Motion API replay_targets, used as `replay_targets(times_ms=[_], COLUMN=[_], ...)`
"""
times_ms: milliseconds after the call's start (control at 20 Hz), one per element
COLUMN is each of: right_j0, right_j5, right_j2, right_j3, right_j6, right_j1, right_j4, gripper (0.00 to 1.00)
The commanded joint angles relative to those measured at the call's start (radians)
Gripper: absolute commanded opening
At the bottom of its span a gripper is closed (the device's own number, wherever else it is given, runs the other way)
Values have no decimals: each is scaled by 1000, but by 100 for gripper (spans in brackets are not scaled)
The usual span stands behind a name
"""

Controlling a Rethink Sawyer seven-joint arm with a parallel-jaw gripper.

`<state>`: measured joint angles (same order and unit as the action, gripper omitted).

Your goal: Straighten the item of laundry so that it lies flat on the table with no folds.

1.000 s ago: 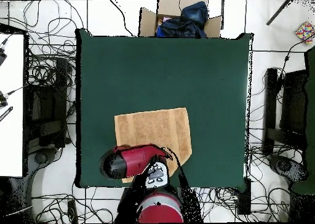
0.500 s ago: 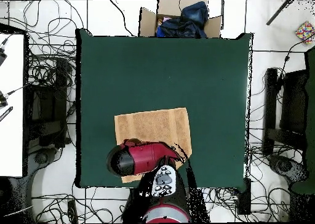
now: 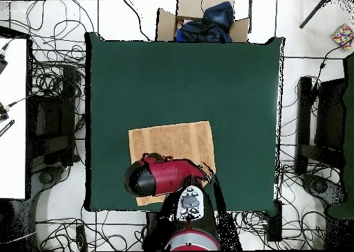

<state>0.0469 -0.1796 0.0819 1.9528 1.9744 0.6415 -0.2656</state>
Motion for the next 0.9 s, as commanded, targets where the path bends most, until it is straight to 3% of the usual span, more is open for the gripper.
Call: replay_targets(times_ms=[50, 450, 500, 900], right_j0=[69, 72, 84, 49], right_j5=[112, 101, 97, 83], right_j2=[-107, -114, -126, -102], right_j3=[-16, -29, -19, -7], right_j6=[183, 133, 144, 196], right_j1=[-8, -5, -5, -7], right_j4=[73, 67, 79, 133], gripper=[100, 100, 0, 0])
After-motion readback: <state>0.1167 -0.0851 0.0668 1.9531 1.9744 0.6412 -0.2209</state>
